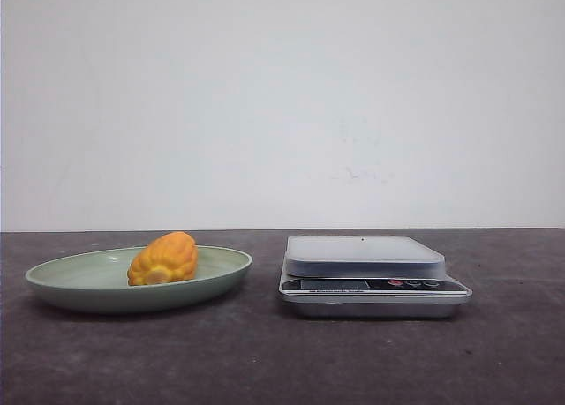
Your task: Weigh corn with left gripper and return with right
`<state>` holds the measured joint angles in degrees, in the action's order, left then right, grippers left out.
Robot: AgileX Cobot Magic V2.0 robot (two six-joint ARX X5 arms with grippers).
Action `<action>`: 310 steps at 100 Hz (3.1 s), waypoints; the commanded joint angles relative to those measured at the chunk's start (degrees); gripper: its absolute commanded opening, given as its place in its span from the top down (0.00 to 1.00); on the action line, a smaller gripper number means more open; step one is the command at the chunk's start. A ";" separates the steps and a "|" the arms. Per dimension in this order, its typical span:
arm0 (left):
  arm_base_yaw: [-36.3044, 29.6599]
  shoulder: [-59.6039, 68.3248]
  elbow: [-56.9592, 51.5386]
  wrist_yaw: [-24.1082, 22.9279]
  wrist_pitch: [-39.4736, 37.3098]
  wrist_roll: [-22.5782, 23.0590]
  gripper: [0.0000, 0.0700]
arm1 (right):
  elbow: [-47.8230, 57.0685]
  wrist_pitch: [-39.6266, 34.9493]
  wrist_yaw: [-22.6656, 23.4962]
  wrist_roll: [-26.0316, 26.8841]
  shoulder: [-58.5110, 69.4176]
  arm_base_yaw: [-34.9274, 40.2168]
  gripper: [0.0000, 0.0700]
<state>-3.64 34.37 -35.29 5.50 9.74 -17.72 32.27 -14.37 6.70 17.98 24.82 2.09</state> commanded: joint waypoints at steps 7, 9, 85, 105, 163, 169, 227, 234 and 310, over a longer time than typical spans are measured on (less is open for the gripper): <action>-0.22 8.57 -8.17 5.09 2.78 0.74 0.43 | 6.10 -0.42 2.43 -1.25 5.09 0.00 0.56; -0.31 9.62 -9.18 5.57 3.50 0.74 0.43 | 6.91 -0.83 2.97 -1.70 5.81 0.00 0.51; -24.61 51.47 -26.86 -9.64 13.27 2.21 0.43 | 19.67 -15.67 10.23 -6.88 16.63 0.07 0.27; -25.86 59.67 -26.86 -9.60 14.08 0.66 0.43 | 19.67 -15.76 10.23 -7.06 16.66 0.07 0.27; -28.35 63.39 -26.93 -9.57 14.91 -0.52 1.00 | 19.67 -16.22 9.81 -7.10 16.66 0.07 0.27; -28.44 62.49 -26.93 -9.60 15.21 -0.28 1.00 | 19.67 -16.22 9.81 -7.10 16.66 0.07 0.27; -36.11 56.37 -50.62 -7.65 25.94 -0.96 0.99 | 19.67 -16.02 9.79 -7.04 16.66 0.09 0.27; -37.40 59.76 -54.64 -7.58 26.99 -2.60 0.99 | 19.67 -16.00 9.79 -7.06 16.66 0.09 0.27; -44.44 81.74 -60.89 -8.26 25.22 -12.39 0.99 | 19.67 -16.35 9.79 -7.04 16.63 0.11 0.27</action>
<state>-47.68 113.86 -94.63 -2.63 34.96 -28.95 51.07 -31.03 16.49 11.75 41.23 2.15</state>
